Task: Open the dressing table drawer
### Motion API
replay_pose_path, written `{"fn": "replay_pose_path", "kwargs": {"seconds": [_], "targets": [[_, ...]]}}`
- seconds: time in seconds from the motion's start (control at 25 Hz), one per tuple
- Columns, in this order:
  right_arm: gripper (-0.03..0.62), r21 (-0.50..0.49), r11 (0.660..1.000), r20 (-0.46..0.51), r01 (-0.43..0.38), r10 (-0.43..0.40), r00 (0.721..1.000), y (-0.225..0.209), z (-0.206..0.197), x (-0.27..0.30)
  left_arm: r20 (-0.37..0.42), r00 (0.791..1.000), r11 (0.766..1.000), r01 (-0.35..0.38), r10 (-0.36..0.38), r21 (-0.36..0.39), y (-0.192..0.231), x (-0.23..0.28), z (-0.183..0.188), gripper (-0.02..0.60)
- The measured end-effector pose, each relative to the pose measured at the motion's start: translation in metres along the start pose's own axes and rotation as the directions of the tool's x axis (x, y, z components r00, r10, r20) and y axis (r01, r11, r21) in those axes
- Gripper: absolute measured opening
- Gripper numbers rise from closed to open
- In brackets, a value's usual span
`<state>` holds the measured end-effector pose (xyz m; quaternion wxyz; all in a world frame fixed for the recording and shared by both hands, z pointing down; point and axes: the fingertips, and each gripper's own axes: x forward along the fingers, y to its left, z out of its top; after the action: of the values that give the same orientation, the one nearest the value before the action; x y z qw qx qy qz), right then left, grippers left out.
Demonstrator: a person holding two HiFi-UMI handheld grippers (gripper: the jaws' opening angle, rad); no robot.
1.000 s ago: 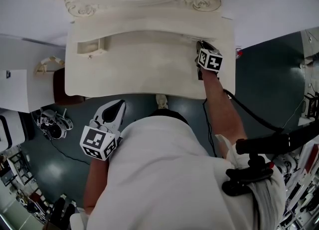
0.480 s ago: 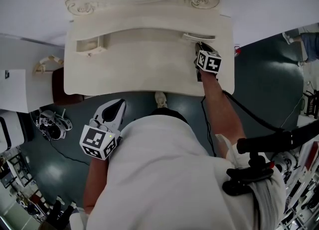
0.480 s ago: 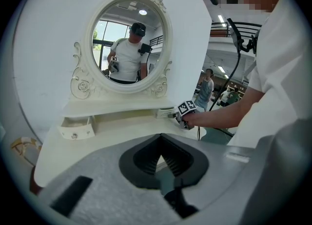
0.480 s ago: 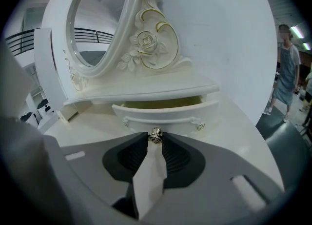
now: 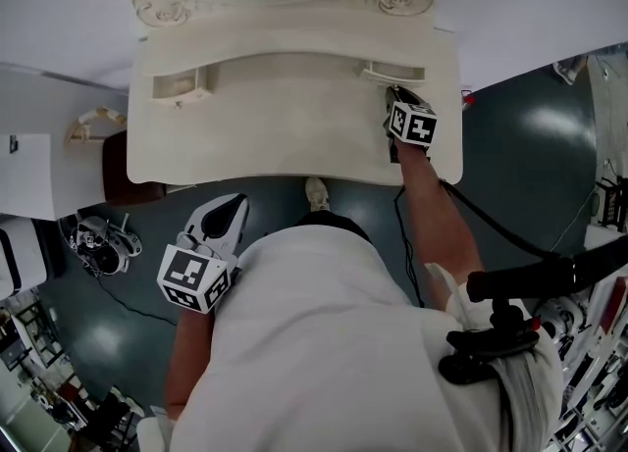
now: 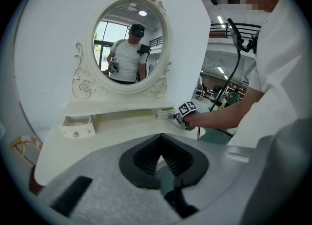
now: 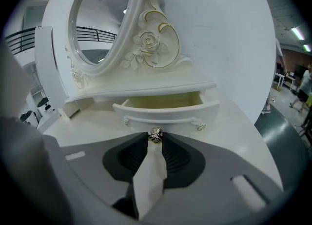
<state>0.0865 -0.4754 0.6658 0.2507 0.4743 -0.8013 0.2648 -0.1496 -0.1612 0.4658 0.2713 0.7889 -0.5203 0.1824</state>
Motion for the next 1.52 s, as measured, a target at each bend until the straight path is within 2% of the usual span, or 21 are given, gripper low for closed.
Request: {"fn": "replay_pose_path", "kwargs": {"seconds": [1.04, 1.12, 1.16, 1.28, 1.52], "targets": [[0.098, -0.053, 0.998, -0.019, 0.022, -0.023, 1.0, 0.008, -0.018, -0.016, 0.019, 1.0, 1.0, 0.009, -0.009, -0.004, 0.007, -0.029, -0.016, 0.003], [0.114, -0.051, 0.998, -0.018, 0.019, -0.02, 1.0, 0.009, -0.019, -0.016, 0.02, 1.0, 1.0, 0.009, -0.009, -0.004, 0.009, -0.032, -0.019, 0.003], [0.147, -0.048, 0.999, -0.017, 0.018, -0.018, 1.0, 0.01, -0.02, -0.017, 0.02, 1.0, 1.0, 0.01, -0.01, -0.005, 0.009, -0.034, -0.021, 0.003], [0.159, -0.044, 0.999, -0.016, 0.026, -0.027, 0.999, 0.013, -0.025, -0.022, 0.021, 1.0, 1.0, 0.015, -0.015, -0.004, 0.01, -0.039, -0.025, 0.003], [0.139, -0.041, 0.998, -0.036, 0.049, -0.05, 0.998, 0.025, -0.048, -0.049, 0.032, 0.999, 0.999, 0.041, -0.042, 0.008, 0.006, -0.055, -0.037, 0.003]]}}
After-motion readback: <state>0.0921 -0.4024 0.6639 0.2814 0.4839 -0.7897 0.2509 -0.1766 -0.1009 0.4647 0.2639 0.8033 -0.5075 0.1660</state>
